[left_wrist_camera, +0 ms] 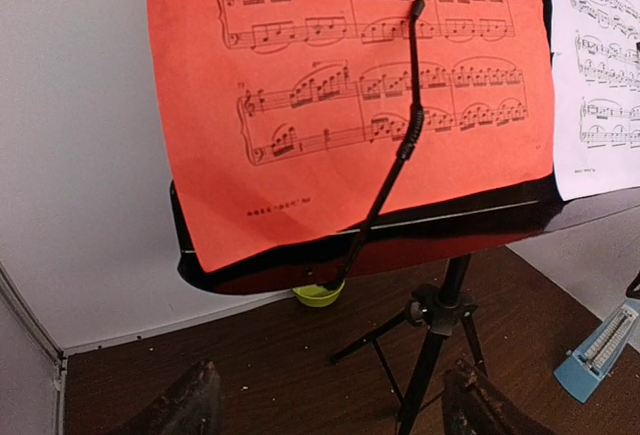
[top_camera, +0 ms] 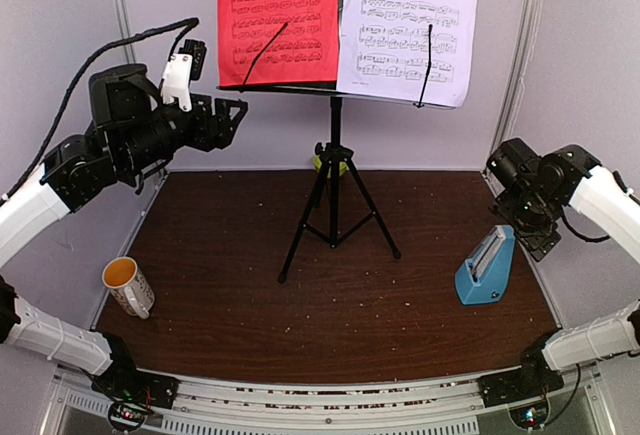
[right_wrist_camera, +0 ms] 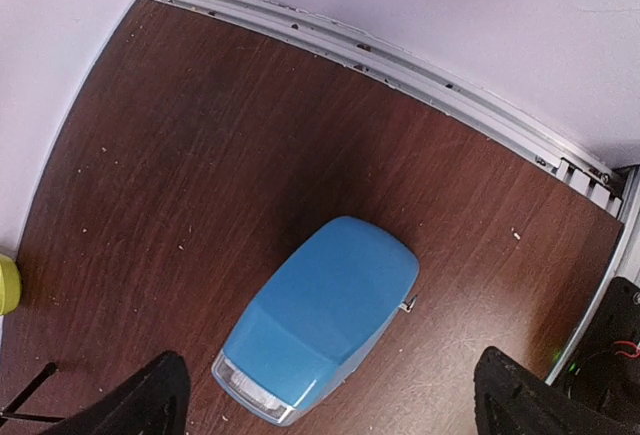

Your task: Set up the instrument practice props

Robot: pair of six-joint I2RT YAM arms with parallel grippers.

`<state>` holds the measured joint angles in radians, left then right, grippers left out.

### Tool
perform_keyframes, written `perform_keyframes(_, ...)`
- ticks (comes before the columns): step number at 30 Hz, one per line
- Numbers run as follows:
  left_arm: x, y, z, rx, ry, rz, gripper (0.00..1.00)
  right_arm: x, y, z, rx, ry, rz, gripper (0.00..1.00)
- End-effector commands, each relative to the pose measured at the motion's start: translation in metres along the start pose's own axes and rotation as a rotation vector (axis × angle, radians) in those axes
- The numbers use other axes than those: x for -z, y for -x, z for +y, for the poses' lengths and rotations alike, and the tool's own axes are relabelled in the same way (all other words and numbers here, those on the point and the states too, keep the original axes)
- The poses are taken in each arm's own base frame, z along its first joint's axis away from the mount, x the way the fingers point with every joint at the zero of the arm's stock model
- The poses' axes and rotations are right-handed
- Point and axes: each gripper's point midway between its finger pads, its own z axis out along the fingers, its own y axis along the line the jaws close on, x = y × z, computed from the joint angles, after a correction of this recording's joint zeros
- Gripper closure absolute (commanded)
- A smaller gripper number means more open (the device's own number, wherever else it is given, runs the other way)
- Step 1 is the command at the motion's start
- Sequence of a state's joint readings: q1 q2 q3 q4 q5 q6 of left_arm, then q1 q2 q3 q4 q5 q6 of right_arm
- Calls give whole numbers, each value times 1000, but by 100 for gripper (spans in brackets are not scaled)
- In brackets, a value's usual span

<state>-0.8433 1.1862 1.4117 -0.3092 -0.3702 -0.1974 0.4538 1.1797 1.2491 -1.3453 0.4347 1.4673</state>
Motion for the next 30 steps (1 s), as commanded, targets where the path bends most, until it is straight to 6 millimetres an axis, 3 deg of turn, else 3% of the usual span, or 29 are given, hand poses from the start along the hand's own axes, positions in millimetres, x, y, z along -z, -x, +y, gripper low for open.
perform_keyframes(1, 4, 7, 11, 23, 42, -34, 22, -2, -3, 10, -111, -9, 49, 0)
perform_keyframes(16, 8, 4, 22, 0, 77, -23, 22, -35, -25, 15, -211, -90, 143, 2)
perform_keyframes(20, 10, 3, 25, -2, 83, -22, 22, -41, -29, 17, -224, -99, 154, 7)
perform_keyframes(30, 11, 0, 29, -17, 94, -14, 22, -45, -35, 27, -189, -104, 183, 29)
